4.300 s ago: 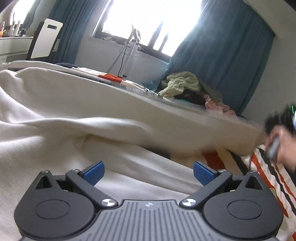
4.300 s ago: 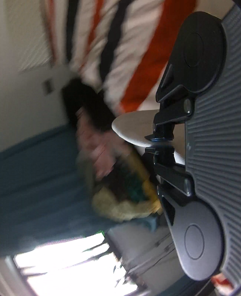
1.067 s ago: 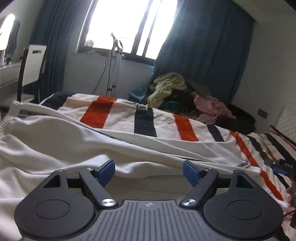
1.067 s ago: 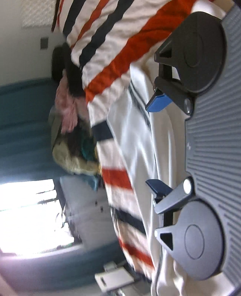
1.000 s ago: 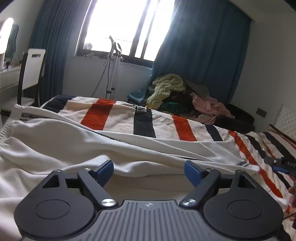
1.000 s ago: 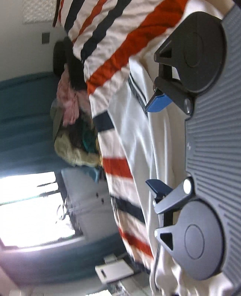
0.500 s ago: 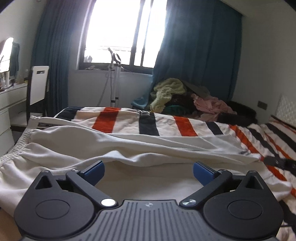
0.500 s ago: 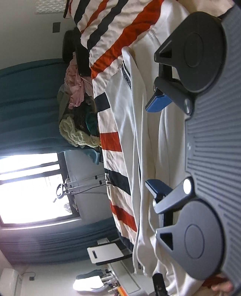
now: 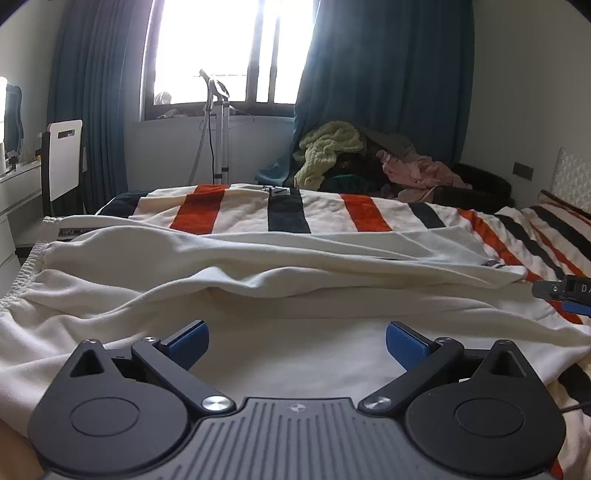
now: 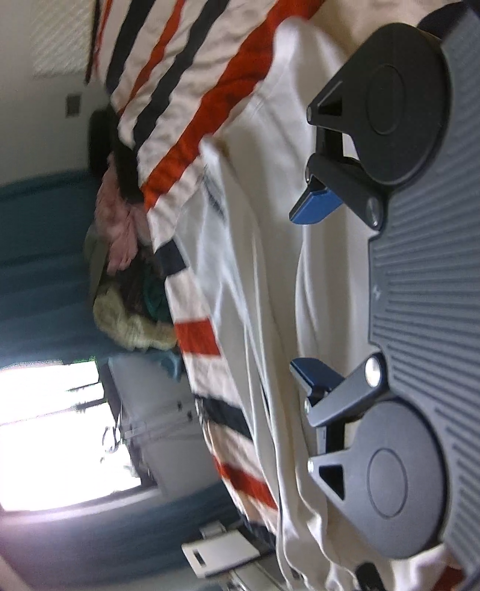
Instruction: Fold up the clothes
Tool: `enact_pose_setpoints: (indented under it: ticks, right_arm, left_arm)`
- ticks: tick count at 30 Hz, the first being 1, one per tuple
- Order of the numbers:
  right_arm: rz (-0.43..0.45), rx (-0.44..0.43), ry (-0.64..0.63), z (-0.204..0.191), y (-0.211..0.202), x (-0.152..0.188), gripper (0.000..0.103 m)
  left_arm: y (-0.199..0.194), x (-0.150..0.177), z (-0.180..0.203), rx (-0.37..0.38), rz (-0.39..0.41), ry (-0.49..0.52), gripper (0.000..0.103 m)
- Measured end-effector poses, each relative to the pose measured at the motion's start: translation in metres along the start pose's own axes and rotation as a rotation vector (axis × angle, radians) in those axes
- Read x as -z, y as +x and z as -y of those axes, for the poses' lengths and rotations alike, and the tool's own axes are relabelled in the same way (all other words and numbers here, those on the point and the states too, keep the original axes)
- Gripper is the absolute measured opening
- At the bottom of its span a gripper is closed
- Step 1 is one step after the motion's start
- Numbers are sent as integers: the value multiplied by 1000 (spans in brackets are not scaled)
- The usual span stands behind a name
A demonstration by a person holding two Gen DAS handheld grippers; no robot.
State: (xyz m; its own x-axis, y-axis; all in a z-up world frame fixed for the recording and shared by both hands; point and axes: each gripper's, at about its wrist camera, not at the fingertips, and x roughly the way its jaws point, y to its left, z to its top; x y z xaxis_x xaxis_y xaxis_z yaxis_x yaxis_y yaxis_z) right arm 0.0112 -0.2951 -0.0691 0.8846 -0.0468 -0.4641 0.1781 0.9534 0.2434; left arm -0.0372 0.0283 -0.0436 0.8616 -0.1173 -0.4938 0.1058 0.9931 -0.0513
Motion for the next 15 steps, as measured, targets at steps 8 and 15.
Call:
enact_pose_setpoints:
  ticks: [8, 15]
  right_arm:
    - [-85, 86, 245, 48, 14, 0, 81]
    - [-95, 174, 512, 105, 12, -4, 81]
  left_arm:
    - [6, 2, -9, -30, -36, -27, 103]
    - [19, 5, -13, -107, -113, -16, 103]
